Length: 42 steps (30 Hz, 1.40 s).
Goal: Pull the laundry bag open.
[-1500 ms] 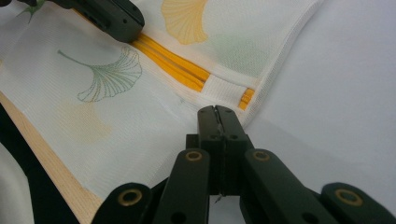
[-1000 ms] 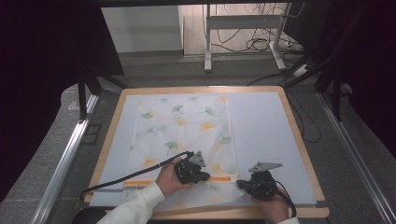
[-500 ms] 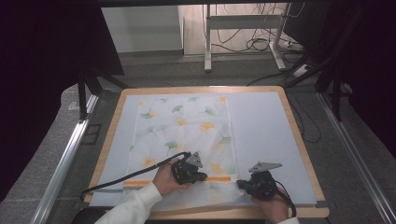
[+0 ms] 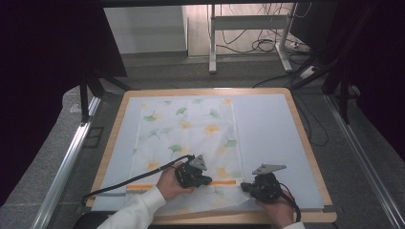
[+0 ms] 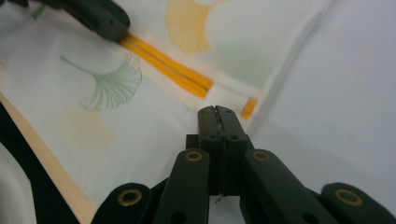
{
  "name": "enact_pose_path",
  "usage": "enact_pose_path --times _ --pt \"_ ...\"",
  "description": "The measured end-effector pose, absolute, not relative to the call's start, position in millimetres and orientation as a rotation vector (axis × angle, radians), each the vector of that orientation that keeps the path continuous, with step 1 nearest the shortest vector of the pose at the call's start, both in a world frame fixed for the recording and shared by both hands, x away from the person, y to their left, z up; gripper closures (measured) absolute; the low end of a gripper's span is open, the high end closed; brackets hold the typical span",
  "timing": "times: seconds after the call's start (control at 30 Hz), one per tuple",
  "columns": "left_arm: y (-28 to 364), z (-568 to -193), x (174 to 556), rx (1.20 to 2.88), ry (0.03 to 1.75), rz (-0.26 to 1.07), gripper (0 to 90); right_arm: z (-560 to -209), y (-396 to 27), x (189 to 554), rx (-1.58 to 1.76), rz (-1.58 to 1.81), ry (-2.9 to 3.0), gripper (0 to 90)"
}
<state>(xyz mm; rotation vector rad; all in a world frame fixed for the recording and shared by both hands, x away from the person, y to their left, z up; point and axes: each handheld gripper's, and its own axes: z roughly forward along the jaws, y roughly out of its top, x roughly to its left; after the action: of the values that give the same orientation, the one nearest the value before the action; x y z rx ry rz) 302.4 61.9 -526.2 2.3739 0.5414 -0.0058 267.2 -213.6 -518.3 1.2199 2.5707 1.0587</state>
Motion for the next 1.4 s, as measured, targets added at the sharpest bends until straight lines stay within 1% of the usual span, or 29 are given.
enact_pose_path --times 0.1,0.33,0.5,1.03,1.4 --pt "61.6 -525.9 302.3 2.378 0.536 0.001 90.0 -513.8 -209.6 273.4 1.224 1.073 2.543 89.7" --pt "62.4 -525.1 301.6 2.389 0.531 0.014 90.0 -519.6 -199.2 288.1 1.243 1.033 2.573 89.8" --pt "63.8 -524.3 300.0 2.399 0.531 0.027 90.0 -521.0 -201.8 288.7 1.274 1.055 2.567 89.9" --pt "86.9 -525.5 300.3 2.376 0.597 -0.002 90.0 -522.2 -203.8 288.1 1.270 1.076 2.562 89.9" --pt "100.9 -525.2 296.2 2.381 0.622 0.012 90.0 -522.4 -204.5 288.1 1.267 1.080 2.563 89.9"
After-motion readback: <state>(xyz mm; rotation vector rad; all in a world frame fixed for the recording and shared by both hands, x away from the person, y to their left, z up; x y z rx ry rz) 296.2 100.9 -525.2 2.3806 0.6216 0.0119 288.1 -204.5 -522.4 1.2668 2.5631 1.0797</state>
